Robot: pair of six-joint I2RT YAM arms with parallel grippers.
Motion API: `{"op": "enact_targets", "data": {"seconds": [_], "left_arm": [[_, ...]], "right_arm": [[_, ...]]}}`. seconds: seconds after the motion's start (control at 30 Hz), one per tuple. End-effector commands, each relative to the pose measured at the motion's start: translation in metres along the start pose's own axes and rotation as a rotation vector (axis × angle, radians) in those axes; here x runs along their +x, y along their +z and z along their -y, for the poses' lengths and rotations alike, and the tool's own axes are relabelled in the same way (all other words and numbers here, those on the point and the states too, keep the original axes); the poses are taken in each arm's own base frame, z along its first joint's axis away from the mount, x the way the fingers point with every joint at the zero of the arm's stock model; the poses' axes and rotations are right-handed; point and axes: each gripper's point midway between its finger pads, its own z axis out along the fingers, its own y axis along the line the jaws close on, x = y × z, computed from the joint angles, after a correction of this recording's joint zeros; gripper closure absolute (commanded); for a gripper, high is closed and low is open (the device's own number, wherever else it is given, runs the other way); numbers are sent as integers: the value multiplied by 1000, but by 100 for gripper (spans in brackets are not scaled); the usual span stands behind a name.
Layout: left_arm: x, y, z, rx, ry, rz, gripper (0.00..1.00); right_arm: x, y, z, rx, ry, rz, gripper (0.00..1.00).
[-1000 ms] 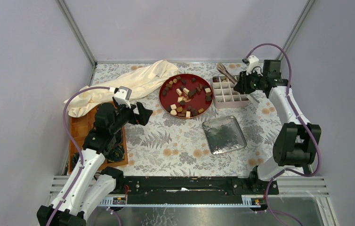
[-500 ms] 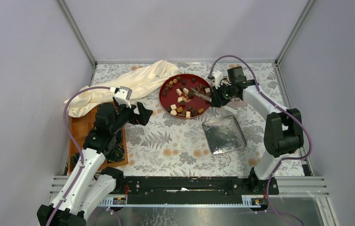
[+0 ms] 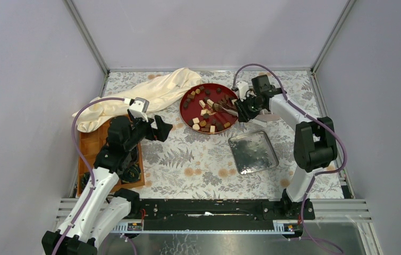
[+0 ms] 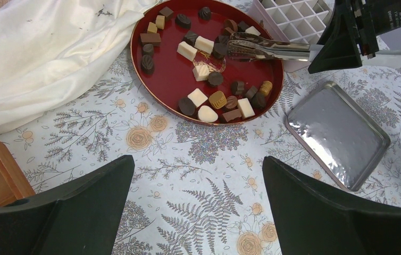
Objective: Pack the chocolate
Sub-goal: Pick up the fake chocolate from the plate.
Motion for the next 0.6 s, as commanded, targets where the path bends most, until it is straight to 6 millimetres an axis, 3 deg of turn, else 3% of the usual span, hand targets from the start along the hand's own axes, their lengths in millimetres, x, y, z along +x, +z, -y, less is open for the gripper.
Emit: {"op": "enact_targets", "data": {"seconds": [0.0, 0.57], "left_arm": [[-5, 1, 1, 1, 13, 28, 1], [-3, 1, 1, 3, 10, 22, 1]], "right_arm": [[-18, -2, 3, 28, -24, 27, 57], [-25, 11, 0, 48, -41, 17, 52]]}}
